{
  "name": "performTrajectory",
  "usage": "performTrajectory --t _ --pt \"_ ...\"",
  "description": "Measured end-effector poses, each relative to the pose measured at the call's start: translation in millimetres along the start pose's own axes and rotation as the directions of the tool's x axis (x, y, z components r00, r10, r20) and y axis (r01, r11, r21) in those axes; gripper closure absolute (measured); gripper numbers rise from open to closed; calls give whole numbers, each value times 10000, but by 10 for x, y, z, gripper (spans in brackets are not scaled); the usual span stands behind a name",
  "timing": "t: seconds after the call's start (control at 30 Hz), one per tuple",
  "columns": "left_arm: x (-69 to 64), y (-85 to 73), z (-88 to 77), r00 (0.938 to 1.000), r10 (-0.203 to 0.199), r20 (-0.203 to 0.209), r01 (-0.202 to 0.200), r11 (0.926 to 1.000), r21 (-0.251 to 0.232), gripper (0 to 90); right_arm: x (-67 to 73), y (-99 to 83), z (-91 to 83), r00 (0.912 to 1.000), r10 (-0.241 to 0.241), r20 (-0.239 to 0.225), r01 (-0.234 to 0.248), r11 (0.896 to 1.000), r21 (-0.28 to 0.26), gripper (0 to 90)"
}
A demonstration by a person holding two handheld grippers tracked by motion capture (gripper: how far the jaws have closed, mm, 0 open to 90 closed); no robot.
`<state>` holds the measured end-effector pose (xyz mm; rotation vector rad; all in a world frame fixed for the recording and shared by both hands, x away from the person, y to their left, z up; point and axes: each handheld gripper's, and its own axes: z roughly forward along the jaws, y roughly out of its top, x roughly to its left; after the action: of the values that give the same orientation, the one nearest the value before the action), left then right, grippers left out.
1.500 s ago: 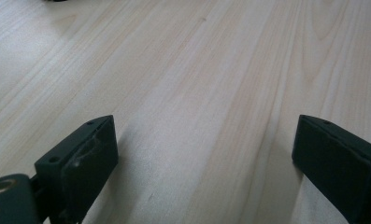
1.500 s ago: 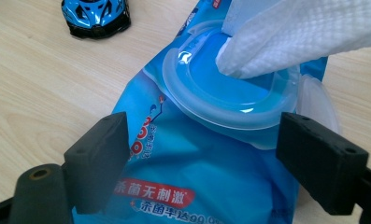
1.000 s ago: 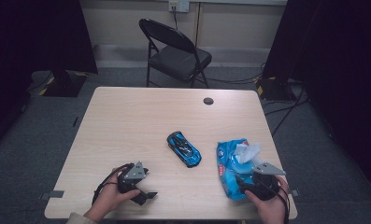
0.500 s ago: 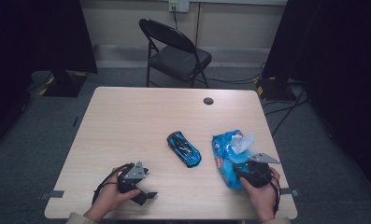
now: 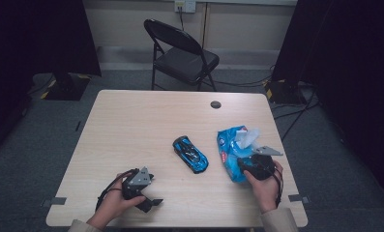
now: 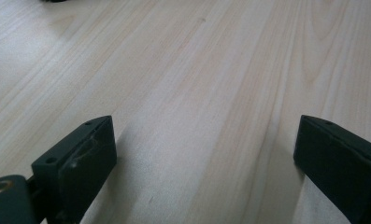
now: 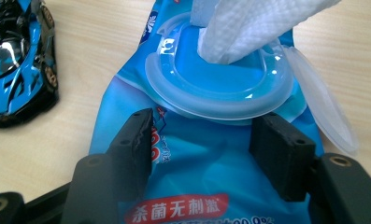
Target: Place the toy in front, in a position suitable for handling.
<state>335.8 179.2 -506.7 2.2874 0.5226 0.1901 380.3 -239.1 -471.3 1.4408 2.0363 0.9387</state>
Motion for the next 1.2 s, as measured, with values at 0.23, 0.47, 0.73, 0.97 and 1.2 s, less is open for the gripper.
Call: performTrajectory --t 0.23,0.47,0.73,0.97,1.2 --pt "0 0 0 10000 3 1 -3 10000 3 53 -45 134 165 10000 -72 6 72 10000 -32 400" --pt "1 3 3 10000 -22 -3 22 10000 -1 51 -90 244 298 9999 -108 -13 108 9999 -47 397" --pt "6 5 3 10000 12 24 -12 10000 17 49 -127 295 381 9999 -96 -108 94 9998 -172 395" --pt "5 5 4 10000 5 20 -5 10000 20 48 -136 359 442 9999 -156 -66 155 9999 -72 394" --pt "4 5 5 10000 -3 20 3 10000 11 48 -149 399 471 9997 -241 -109 241 9997 15 392"
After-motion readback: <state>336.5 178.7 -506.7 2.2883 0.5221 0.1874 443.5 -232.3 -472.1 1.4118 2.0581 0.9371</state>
